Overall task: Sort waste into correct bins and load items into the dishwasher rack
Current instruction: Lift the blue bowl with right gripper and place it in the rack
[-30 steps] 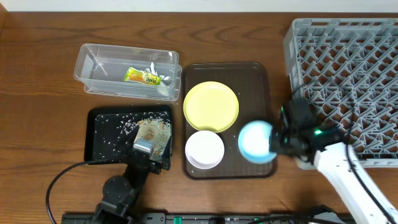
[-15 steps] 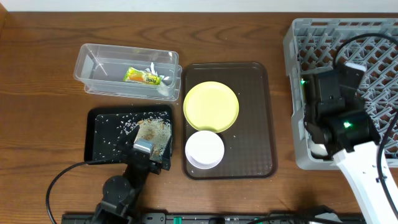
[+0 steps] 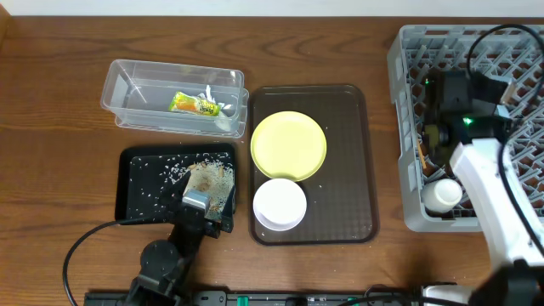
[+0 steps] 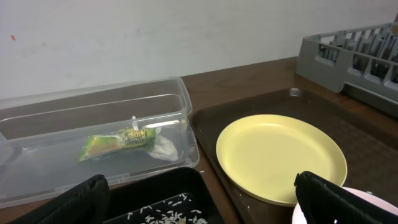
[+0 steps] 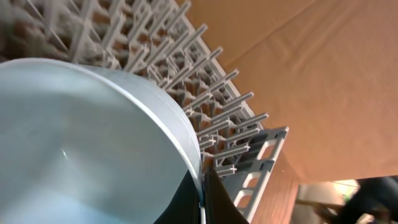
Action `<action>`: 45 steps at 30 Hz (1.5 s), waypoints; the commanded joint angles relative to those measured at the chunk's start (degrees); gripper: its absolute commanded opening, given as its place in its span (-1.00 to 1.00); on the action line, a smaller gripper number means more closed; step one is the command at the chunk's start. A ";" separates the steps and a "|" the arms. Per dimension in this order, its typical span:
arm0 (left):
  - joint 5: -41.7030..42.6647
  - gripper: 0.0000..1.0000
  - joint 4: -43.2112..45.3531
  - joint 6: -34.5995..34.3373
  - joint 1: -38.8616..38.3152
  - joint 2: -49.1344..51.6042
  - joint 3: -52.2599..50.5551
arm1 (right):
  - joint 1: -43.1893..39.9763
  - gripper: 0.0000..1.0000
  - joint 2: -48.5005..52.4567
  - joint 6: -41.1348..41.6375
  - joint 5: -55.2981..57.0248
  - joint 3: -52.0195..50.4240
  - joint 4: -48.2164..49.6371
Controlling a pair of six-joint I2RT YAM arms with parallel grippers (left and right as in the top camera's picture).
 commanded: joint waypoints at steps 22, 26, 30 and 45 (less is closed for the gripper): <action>-0.28 0.93 -1.01 0.98 -0.17 -0.37 -1.70 | 5.64 -0.98 5.31 -0.83 9.53 0.35 -1.49; -0.28 0.94 -1.01 0.98 -0.17 -0.37 -1.70 | 4.07 -0.98 5.31 -0.83 9.81 0.33 -0.70; -0.28 0.93 -1.01 0.98 -0.17 -0.37 -1.70 | 0.68 -0.97 5.33 -0.83 4.59 0.33 -0.70; -0.28 0.93 -1.01 0.98 -0.17 -0.37 -1.70 | 5.97 -0.97 7.85 -0.02 0.70 0.33 -5.09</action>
